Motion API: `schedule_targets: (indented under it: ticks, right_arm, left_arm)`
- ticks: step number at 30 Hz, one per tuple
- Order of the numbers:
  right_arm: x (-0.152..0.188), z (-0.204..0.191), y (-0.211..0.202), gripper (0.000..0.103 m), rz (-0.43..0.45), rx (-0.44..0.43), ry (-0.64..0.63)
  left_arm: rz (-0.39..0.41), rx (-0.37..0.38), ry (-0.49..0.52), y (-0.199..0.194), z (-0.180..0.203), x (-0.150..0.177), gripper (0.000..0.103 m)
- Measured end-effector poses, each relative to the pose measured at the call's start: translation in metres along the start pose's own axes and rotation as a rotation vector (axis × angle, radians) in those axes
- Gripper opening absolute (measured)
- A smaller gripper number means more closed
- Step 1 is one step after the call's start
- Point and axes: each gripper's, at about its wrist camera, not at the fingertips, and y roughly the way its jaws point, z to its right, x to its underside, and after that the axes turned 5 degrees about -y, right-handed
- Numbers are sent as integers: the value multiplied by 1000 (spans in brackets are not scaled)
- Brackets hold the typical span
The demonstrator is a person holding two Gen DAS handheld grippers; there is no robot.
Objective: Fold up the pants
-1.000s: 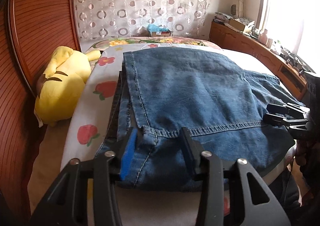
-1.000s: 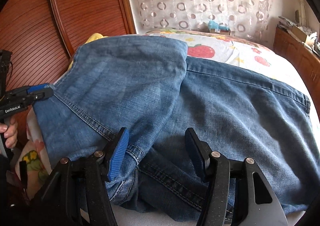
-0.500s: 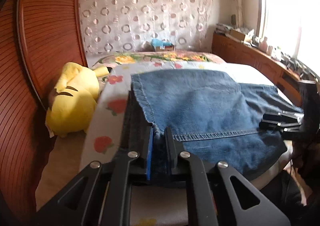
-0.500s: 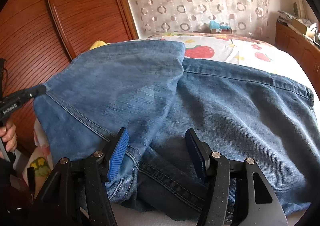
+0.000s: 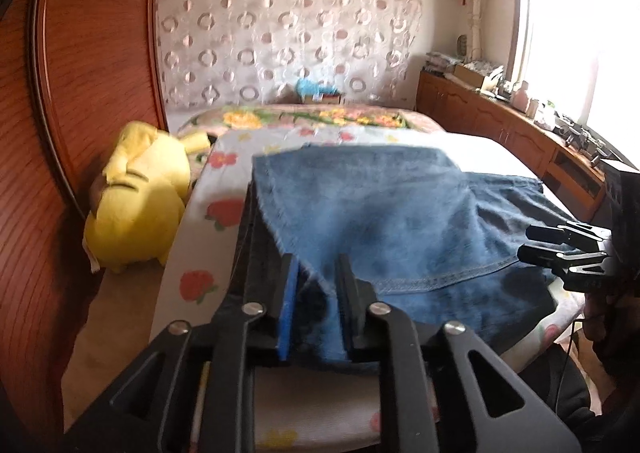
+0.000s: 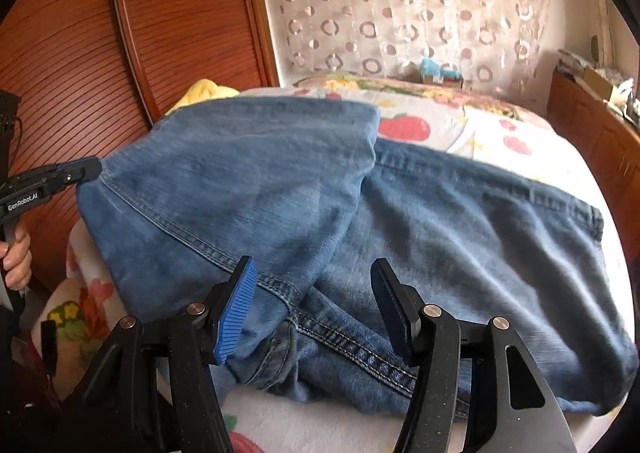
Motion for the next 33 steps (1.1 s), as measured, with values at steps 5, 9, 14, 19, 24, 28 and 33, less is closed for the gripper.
schedule_targets:
  ticks: [5, 9, 14, 19, 24, 28, 33]
  right_arm:
    - [1, 1, -19, 60, 52, 29, 10]
    - [1, 8, -31, 60, 70, 43, 22]
    - [7, 23, -44, 60, 78, 69, 42]
    - [15, 43, -59, 60, 87, 107, 75]
    - [26, 67, -78, 60, 101, 147, 113]
    - [35, 87, -91, 60, 103, 181, 147]
    - [47, 107, -107, 60, 102, 235, 169]
  left_arm:
    - [25, 57, 37, -8, 22, -11, 42]
    - [29, 110, 63, -5, 46, -16, 59]
    - [14, 144, 79, 8, 72, -21, 60]
    - [-11, 169, 101, 21, 100, -19, 60]
    - [-32, 160, 130, 29, 125, -17, 60]
    - [-41, 164, 138, 34, 139, -16, 60]
    - [-44, 179, 153, 36, 151, -16, 60]
